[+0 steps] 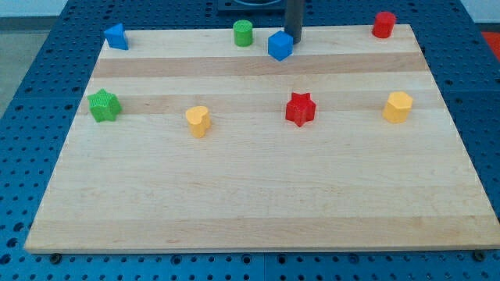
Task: Push the blue cube downards
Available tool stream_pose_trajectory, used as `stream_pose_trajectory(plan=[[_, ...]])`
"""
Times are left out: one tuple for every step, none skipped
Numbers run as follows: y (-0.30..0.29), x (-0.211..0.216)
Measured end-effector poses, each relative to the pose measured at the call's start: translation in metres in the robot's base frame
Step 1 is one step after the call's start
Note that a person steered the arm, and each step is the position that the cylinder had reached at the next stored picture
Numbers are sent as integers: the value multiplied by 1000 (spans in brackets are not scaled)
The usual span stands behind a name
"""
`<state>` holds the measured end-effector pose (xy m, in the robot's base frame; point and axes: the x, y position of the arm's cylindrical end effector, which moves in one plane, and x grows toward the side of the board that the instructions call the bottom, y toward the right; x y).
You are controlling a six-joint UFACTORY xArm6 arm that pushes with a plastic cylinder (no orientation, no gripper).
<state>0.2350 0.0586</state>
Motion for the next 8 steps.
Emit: stream_pose_trajectory(plan=[[-12, 13], [-34, 13], [-60, 22], [-83, 38], [-93, 62], [-93, 84], [-93, 106], [-93, 129]])
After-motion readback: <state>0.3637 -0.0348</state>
